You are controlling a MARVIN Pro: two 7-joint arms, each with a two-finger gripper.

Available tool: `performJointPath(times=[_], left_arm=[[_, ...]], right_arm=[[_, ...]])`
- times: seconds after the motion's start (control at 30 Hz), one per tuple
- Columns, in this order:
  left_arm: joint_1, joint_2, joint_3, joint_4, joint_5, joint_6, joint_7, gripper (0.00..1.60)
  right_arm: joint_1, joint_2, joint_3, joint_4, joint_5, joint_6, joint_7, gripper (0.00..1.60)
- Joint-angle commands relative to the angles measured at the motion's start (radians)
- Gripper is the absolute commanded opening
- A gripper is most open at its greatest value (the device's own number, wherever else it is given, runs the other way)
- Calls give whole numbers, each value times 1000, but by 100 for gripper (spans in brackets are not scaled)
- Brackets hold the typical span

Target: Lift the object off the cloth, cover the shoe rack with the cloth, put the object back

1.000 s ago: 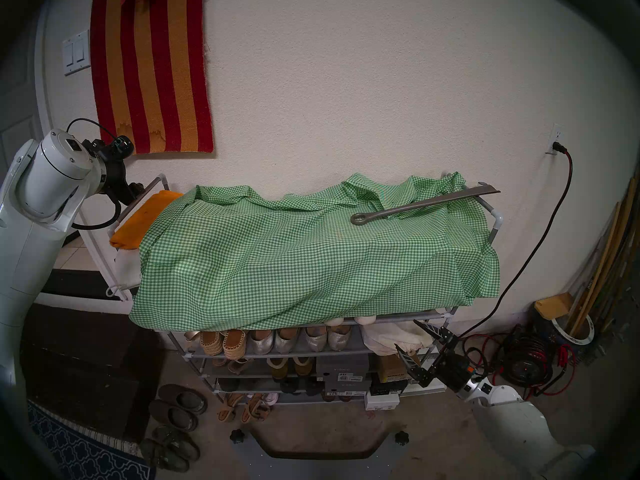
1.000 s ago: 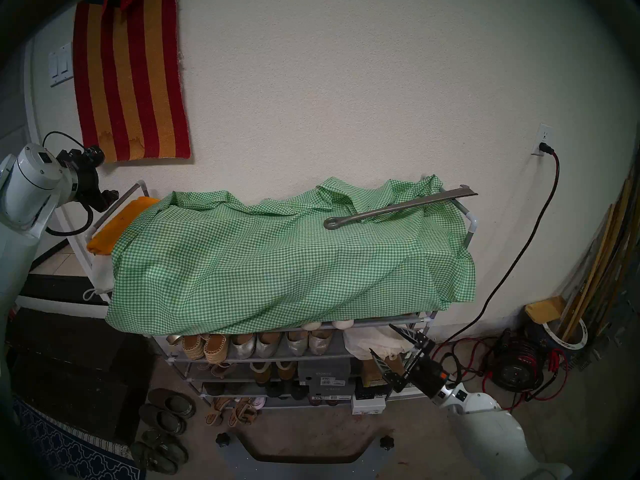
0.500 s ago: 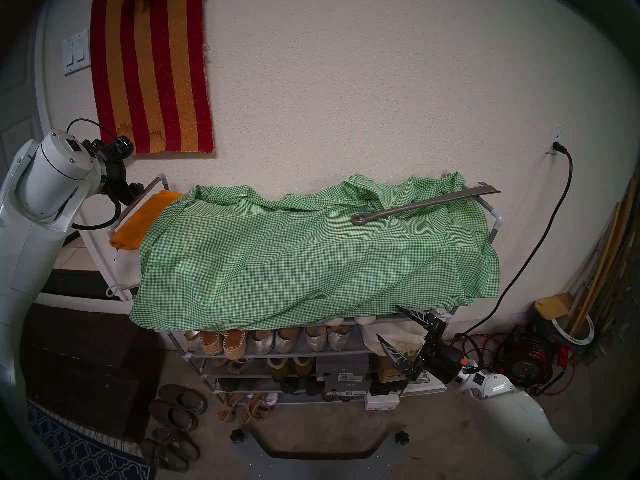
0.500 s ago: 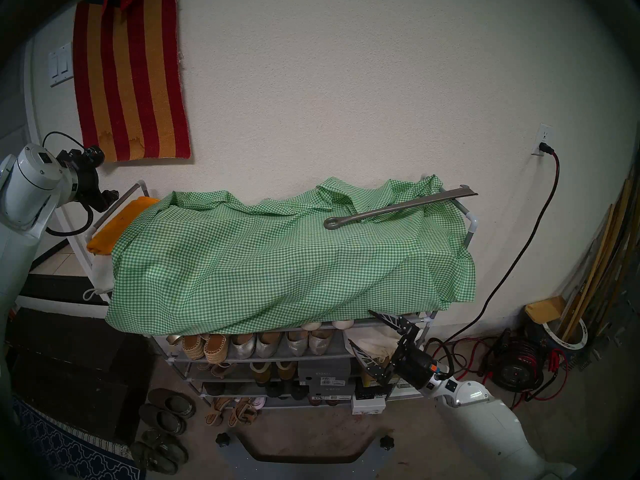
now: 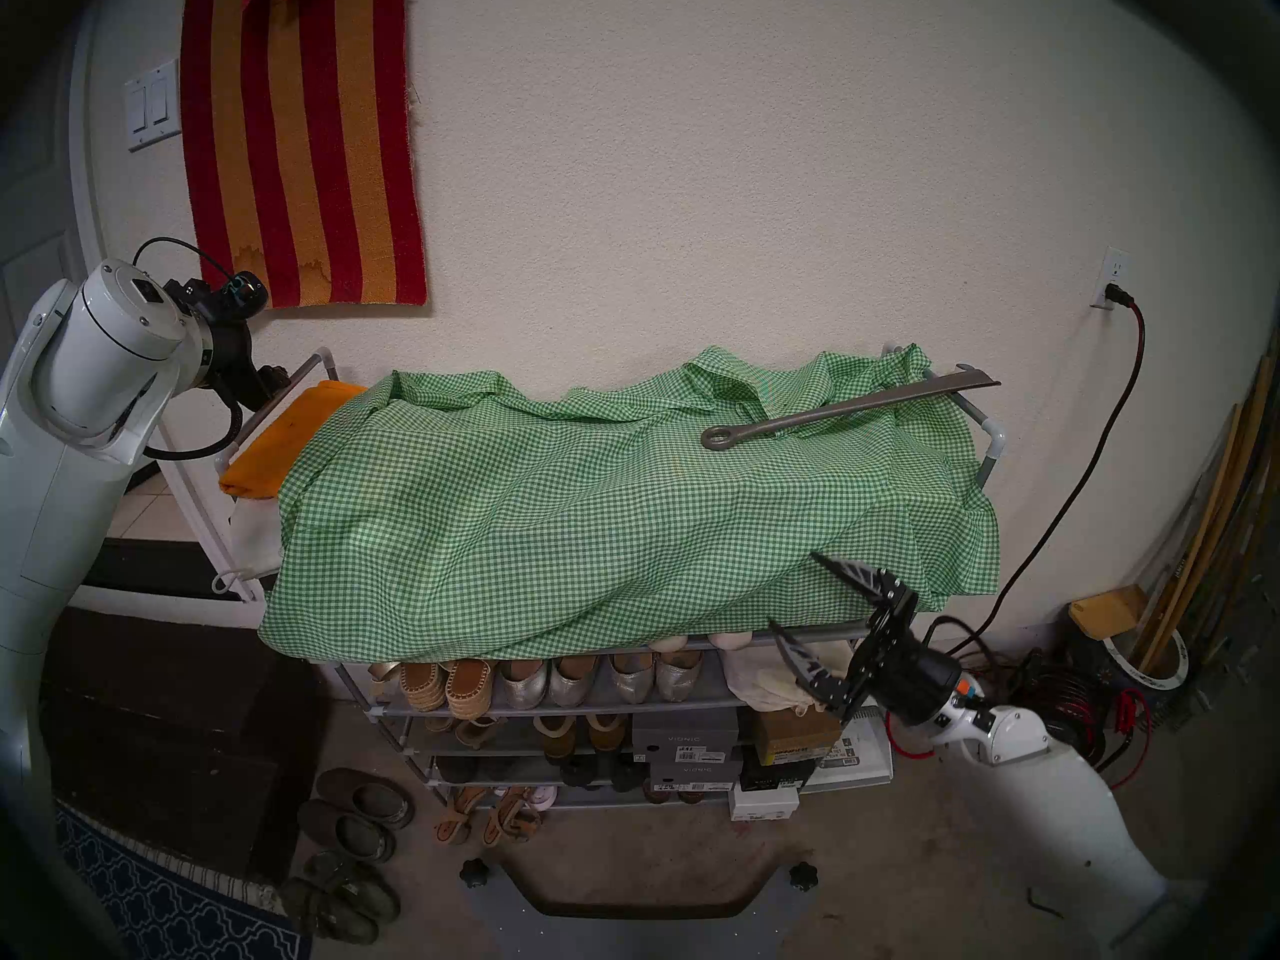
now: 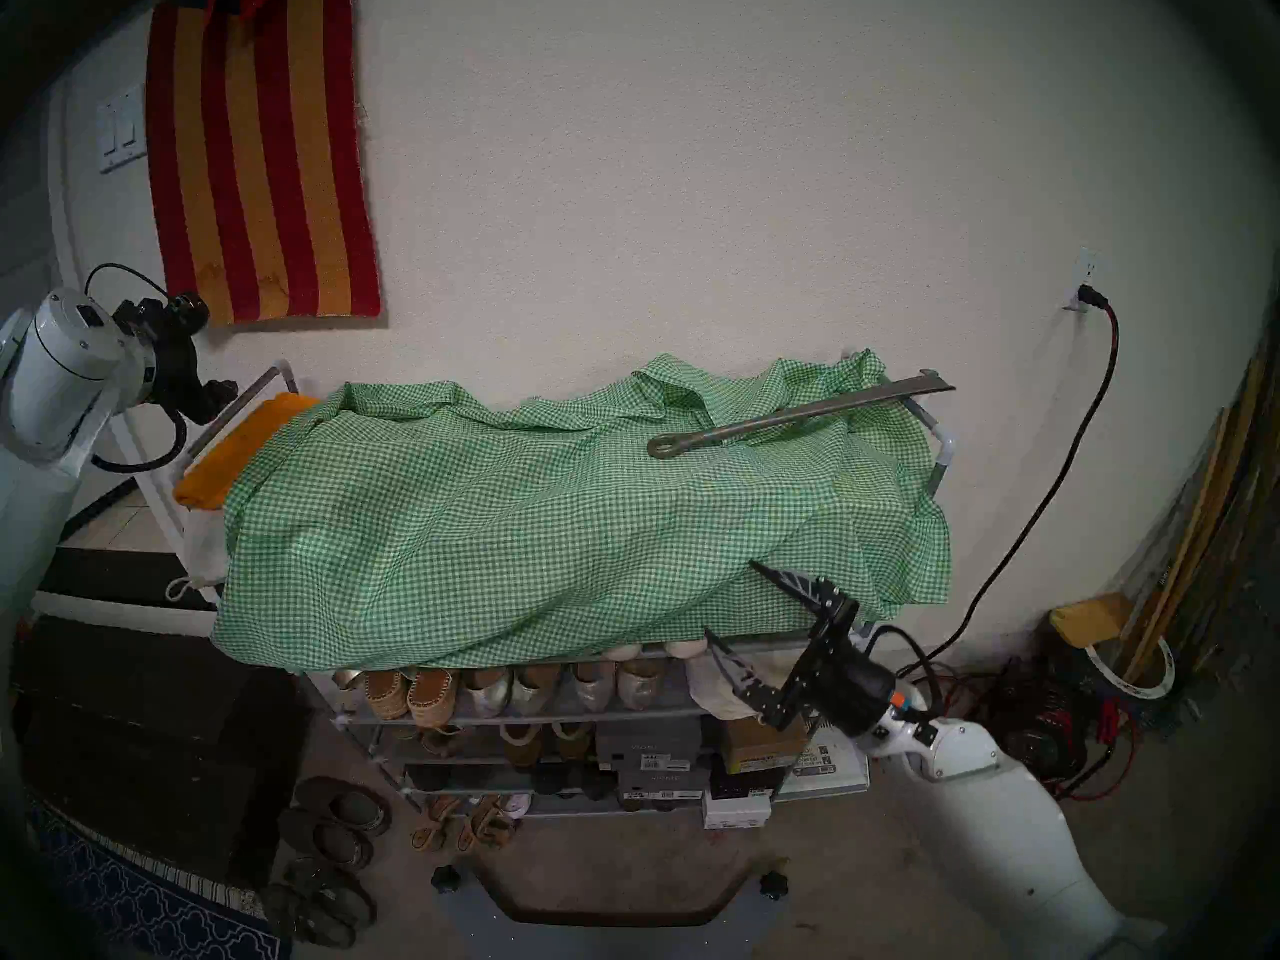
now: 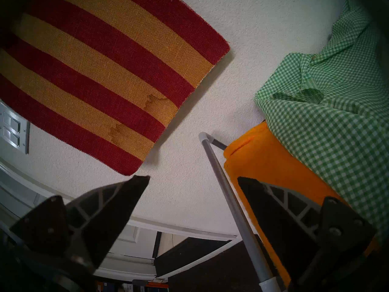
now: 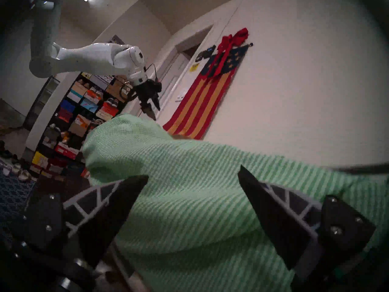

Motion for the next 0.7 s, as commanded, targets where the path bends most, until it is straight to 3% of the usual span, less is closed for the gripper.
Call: performJointPath(times=[0.0,0.27,0.67], left_arm=[[-1,1,-1,0,0,-1,0,160],[0,2,0,-1,-3,-1,3,160],[0,5,0,-1,-7,-1,7,160]], right_arm=[[114,30,76,-121,27,0,30,160],[186,44,130,-249,46,0,47,160],[265,186,239,-436,-49,0,95,160]])
